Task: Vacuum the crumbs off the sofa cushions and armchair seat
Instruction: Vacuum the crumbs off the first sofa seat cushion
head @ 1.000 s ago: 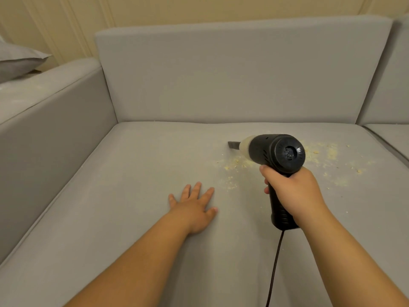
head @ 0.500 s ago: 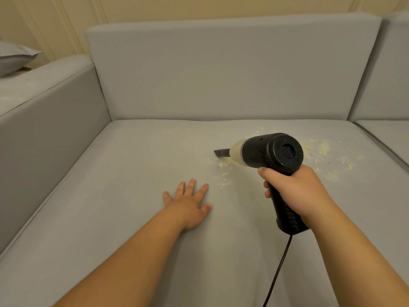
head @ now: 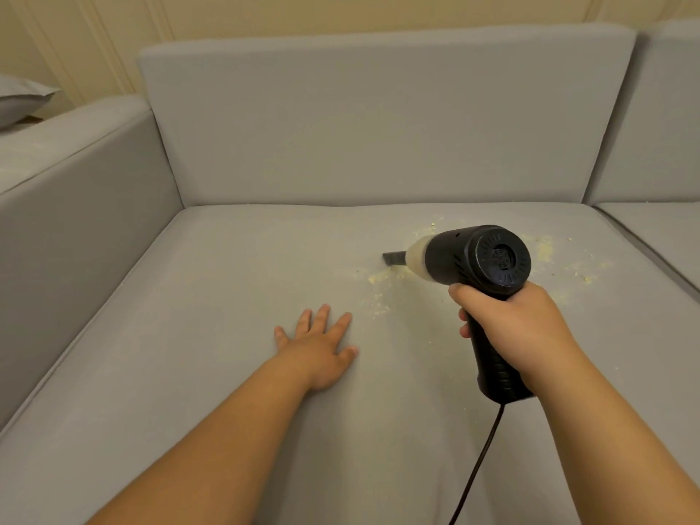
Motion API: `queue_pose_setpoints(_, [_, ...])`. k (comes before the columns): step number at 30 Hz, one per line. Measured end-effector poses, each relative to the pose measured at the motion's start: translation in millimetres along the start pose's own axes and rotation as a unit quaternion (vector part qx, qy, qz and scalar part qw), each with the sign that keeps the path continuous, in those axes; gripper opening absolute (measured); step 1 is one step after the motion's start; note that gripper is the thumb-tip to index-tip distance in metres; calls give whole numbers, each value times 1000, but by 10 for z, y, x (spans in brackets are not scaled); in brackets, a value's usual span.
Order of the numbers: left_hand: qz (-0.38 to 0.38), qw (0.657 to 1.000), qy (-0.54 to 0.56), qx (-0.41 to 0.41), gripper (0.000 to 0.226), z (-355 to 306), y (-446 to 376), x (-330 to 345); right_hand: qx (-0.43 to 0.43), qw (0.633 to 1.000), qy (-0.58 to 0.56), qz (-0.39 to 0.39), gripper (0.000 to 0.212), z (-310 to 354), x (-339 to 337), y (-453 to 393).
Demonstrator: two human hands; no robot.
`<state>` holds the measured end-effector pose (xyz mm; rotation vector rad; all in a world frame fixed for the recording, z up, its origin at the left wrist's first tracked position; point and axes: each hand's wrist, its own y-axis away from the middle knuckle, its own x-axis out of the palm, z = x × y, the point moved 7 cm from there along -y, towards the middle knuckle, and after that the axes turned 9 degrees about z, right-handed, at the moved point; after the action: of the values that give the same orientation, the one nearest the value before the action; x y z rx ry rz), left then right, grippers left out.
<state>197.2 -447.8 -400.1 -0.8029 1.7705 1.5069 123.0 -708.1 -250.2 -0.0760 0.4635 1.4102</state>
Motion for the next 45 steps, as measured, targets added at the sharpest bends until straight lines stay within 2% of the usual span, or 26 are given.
queue_pose_setpoints(3, [2, 1000, -3, -1, 67, -4, -3, -2, -8, 999, 19, -26, 9, 10, -23, 35])
queue_pose_setpoints(10, [1, 1000, -4, -4, 68, -1, -20, 7, 3, 999, 0, 47, 14, 36, 28, 105])
queue_pose_setpoints(16, [-1, 1000, -4, -5, 68, 5, -17, 12, -1, 1000, -1, 11, 12, 20, 46, 118])
queue_pose_setpoints(42, [9, 1000, -12, 9, 69, 71, 28, -13, -12, 995, 23, 94, 16, 108, 217, 211])
queue_pose_setpoints(45, [7, 1000, -12, 8, 70, 61, 16, -11, -13, 998, 24, 65, 12, 98, 220, 213])
